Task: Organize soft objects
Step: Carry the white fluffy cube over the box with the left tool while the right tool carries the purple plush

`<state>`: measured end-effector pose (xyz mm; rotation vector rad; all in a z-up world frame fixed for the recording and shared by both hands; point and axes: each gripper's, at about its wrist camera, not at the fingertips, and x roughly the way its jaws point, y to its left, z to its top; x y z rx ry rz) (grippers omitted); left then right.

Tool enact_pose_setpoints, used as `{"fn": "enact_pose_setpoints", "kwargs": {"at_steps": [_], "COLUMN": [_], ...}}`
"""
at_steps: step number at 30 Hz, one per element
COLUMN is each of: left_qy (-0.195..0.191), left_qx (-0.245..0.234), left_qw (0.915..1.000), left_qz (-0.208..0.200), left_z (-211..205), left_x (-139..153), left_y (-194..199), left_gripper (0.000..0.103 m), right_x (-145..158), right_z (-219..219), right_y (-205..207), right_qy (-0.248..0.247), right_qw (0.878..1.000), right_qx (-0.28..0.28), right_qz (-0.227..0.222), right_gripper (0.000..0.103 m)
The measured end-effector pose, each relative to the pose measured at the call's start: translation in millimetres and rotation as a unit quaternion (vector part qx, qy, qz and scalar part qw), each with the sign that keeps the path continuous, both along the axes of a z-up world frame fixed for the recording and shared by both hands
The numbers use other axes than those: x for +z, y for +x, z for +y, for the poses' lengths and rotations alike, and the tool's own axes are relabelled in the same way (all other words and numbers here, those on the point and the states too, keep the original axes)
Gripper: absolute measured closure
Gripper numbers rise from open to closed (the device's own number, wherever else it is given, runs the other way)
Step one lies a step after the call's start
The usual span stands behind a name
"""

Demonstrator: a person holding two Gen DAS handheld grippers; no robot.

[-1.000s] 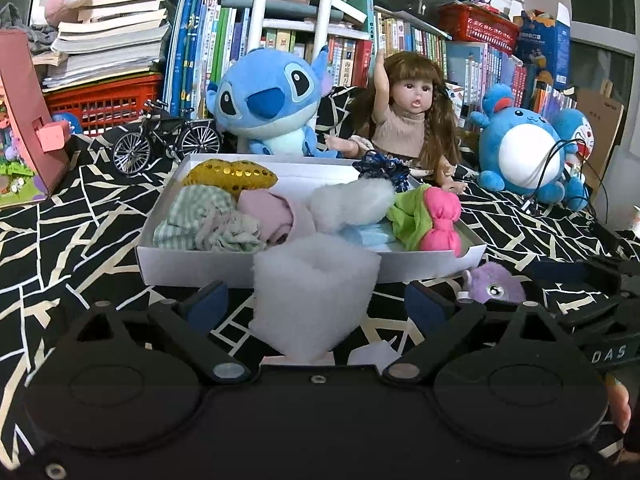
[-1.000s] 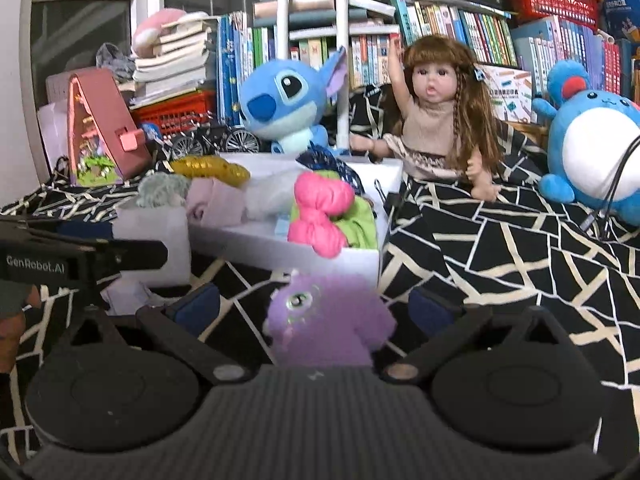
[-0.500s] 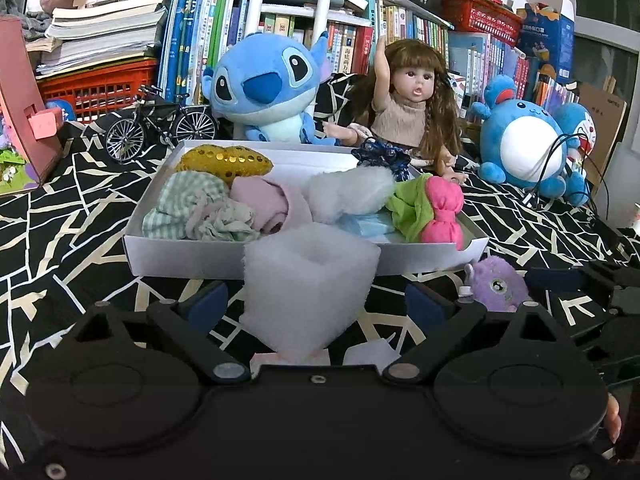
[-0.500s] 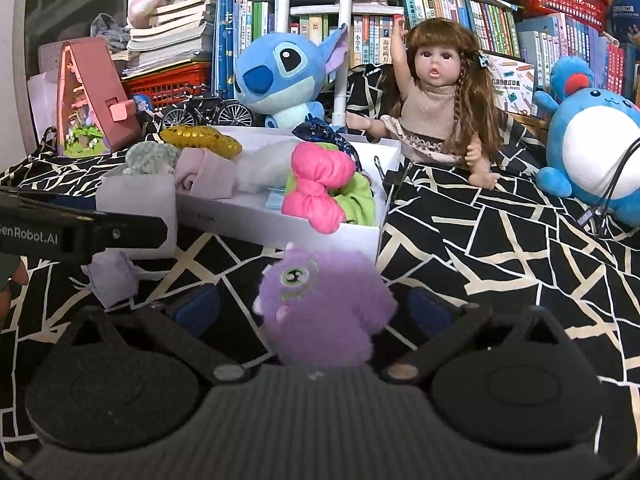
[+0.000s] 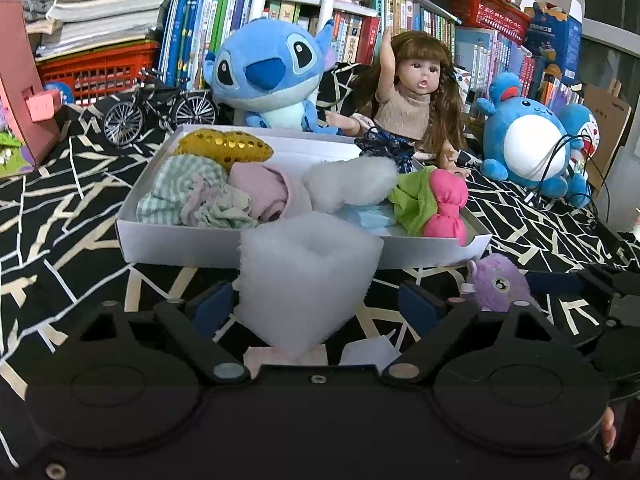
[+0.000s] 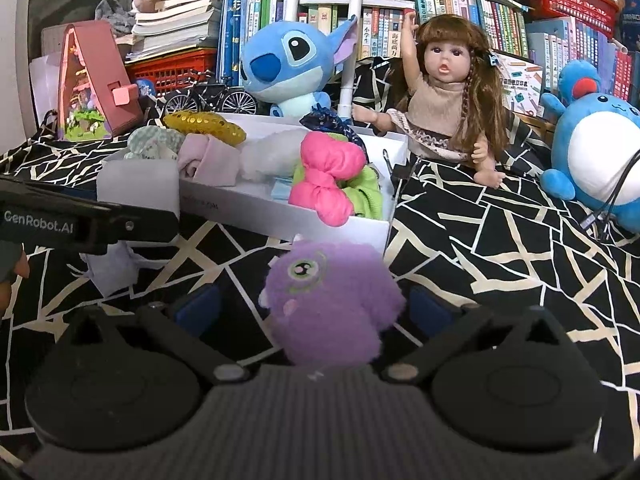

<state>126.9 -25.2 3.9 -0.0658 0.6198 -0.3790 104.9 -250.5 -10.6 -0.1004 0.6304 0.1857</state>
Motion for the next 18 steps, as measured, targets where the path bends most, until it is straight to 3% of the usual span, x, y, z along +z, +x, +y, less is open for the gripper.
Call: {"fn": "enact_pose_setpoints", "kwargs": {"at_steps": [4, 10, 18], "left_qy": [-0.001, -0.006, -0.010], "left_qx": [0.003, 0.001, 0.001], "left_qw": [1.0000, 0.9999, 0.9999], "left_qz": [0.009, 0.016, 0.005], "left_z": [-0.4, 0.5, 1.0], "left_x": [-1.8, -3.2, 0.8], "left_y": [1.7, 2.6, -1.4], "left_gripper": [0.035, 0.041, 0.043], "right_x": [0.1, 0.8, 0.9], "right_z": [1.2, 4.1, 5.5], "right_y": [-1.0, -2.8, -5.4], "right_qy": [0.000, -0.005, -0.004], "right_qw": [1.000, 1.000, 1.000], "right_qx": [0.004, 0.011, 0.010], "right_qz": [-0.003, -0.007, -0.009], "right_gripper": [0.000, 0.003, 0.034]}}
